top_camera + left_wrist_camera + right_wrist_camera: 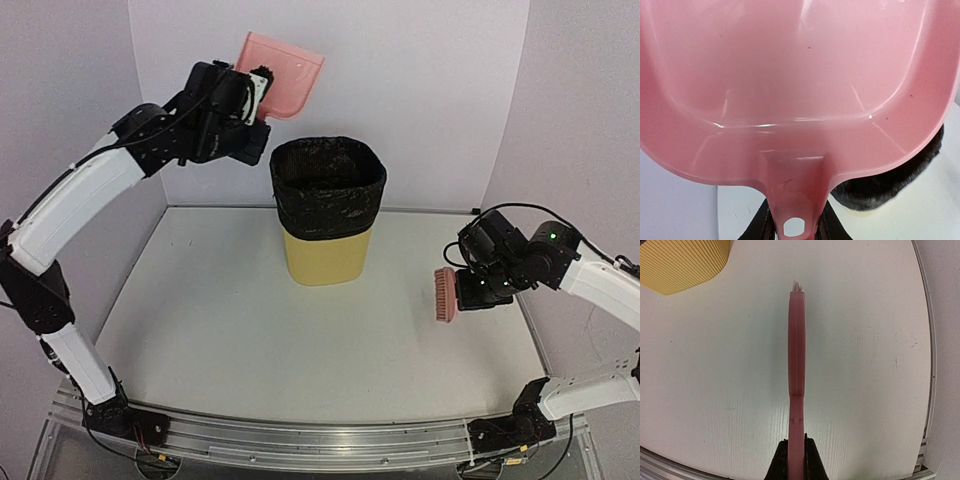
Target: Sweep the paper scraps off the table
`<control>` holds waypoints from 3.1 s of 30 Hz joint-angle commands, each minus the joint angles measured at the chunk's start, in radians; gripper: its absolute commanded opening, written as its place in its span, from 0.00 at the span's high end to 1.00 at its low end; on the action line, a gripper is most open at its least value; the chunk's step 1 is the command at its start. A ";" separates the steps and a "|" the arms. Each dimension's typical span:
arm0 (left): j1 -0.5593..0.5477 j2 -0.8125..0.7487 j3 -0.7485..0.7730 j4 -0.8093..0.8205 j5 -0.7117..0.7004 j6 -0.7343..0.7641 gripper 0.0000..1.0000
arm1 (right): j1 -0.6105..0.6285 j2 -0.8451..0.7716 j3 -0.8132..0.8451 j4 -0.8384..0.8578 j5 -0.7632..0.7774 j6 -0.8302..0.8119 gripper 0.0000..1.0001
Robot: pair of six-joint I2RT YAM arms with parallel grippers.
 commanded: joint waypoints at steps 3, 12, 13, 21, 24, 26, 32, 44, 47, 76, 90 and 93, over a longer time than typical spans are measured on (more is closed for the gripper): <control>-0.001 -0.342 -0.383 -0.192 0.190 -0.540 0.97 | -0.006 0.009 0.036 0.008 0.058 -0.004 1.00; -0.001 -0.623 -0.930 -0.173 0.341 -0.826 0.97 | -0.005 0.047 0.042 0.009 0.062 -0.007 1.00; -0.001 -0.630 -0.986 -0.150 0.379 -0.839 0.97 | -0.006 0.046 0.039 0.008 0.063 -0.004 1.00; -0.001 -0.537 -1.266 0.112 0.564 -0.840 0.93 | -0.006 0.028 -0.006 0.009 0.066 0.033 1.00; -0.001 -0.452 -1.268 0.133 0.574 -0.868 0.95 | -0.006 0.032 -0.014 0.008 0.064 0.039 1.00; -0.003 -0.385 -1.261 0.140 0.617 -0.887 0.98 | -0.006 0.036 -0.016 0.008 0.059 0.042 1.00; -0.090 -0.221 -1.211 0.134 0.735 -0.892 1.00 | -0.006 0.029 -0.024 0.009 0.052 0.057 1.00; -0.185 0.031 -0.964 0.089 0.820 -0.936 0.96 | -0.006 0.042 -0.026 0.009 0.027 0.064 1.00; -0.185 0.062 -0.934 0.085 0.834 -0.940 0.91 | -0.006 0.043 -0.029 0.008 0.024 0.063 1.00; -0.206 -0.085 -0.828 0.015 0.598 -0.862 0.00 | 0.053 0.076 0.036 0.084 -0.209 -0.173 1.00; -0.127 -0.640 -1.236 -0.078 0.279 -1.195 0.00 | 0.428 0.574 0.390 0.320 0.148 -0.982 1.00; -0.127 -0.731 -1.302 -0.062 0.295 -1.234 0.00 | 0.449 0.663 0.417 0.419 0.217 -1.129 1.00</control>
